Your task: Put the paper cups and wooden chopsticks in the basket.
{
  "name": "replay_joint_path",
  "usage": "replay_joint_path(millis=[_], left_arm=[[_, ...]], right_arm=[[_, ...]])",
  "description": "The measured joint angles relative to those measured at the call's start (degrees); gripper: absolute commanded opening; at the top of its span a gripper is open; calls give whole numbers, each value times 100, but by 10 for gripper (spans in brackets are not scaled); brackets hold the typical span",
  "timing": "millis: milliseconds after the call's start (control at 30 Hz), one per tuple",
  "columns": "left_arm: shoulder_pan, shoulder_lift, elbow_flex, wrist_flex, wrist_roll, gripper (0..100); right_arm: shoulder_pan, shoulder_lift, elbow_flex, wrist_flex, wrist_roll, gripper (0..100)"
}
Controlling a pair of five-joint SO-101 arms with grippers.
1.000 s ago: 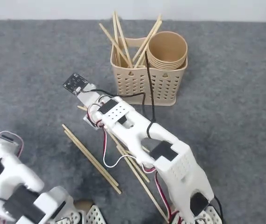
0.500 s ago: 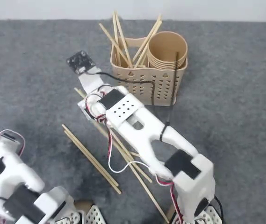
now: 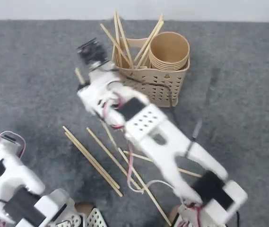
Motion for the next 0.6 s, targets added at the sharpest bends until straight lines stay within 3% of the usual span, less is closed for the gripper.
replay_joint_path(millis=[300,600], left_arm=[[0,0,0,0,0,148],[0,0,0,0,0,148]], right_arm=[[730,-1943,70,-923,0,7],[1574,-2532,70,-2198,0,7]])
